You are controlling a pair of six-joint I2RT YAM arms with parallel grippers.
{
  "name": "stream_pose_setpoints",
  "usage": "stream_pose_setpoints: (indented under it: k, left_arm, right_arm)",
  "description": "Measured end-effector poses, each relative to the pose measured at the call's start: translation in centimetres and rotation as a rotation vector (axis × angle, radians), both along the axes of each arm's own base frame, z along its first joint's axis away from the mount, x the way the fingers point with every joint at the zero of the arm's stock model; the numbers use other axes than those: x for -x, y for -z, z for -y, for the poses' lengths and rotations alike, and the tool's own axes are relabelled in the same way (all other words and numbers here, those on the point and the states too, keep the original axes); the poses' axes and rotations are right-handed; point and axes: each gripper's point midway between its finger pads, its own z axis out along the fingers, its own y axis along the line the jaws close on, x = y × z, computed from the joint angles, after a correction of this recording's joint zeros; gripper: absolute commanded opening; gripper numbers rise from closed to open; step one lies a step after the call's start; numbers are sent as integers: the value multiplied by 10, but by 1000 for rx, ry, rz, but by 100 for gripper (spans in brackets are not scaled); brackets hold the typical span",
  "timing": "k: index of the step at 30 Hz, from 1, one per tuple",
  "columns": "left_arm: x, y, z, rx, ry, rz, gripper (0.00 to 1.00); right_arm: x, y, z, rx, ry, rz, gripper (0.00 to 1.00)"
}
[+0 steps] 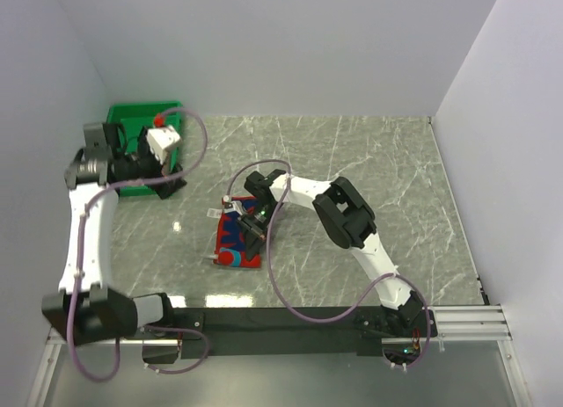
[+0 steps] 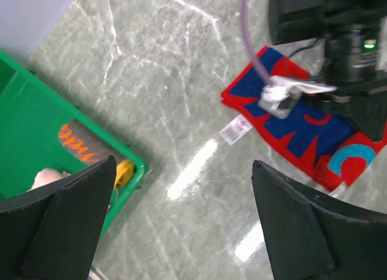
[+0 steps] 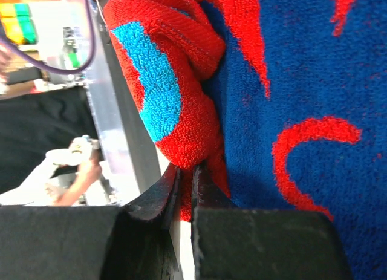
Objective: Roll the towels
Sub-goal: Roll the towel
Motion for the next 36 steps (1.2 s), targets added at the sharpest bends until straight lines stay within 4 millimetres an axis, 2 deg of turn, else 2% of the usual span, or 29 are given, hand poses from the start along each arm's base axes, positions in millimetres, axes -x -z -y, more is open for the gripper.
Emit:
stream_pose_setpoints:
  k: [3,6,9,10,12,13,15,18,20,25,30,33,34,36]
  left_arm:
    - [22,5,15,0,25,57,100]
    - [45,23,42,-38,133,81,100]
    - [73,60,77,-95,290,41,97]
    - [85,75,86,-114,342,12,90]
    - [112,109,102,-167,443,-48,82]
    - [126,125,108,-195,490,-78,75]
    - [147,150,115,-253,563,-114,72]
    - [168,173,119,-336,647,-134,69]
    - [175,182,122,-377,683,-127,67]
    - [177,207,133,-447,703,-80,65]
    - [169,224,140,-486,675,-39,62]
    - [161,234,141,-503,646,-13,45]
    - [158,237,141,-510,638,-6,32]
    - [155,242,142,-517,629,-2,22]
  right_arm:
    - [0,1,0,6,8,-44,0]
    - [-1,1,0,14,19,-89,0]
    - [-1,1,0,20,26,-118,0]
    - [-1,1,0,21,27,-125,0]
    - [0,2,1,23,30,-145,0]
    - [1,2,1,24,31,-157,0]
    - [3,2,2,27,34,-183,0]
    - [6,2,3,35,39,-221,0]
    - [8,3,4,41,42,-245,0]
    - [11,3,5,54,47,-277,0]
    - [10,3,6,64,59,-302,0]
    - [10,3,7,65,62,-306,0]
    - [10,3,7,65,62,-307,1]
    - [9,2,8,67,66,-308,10]
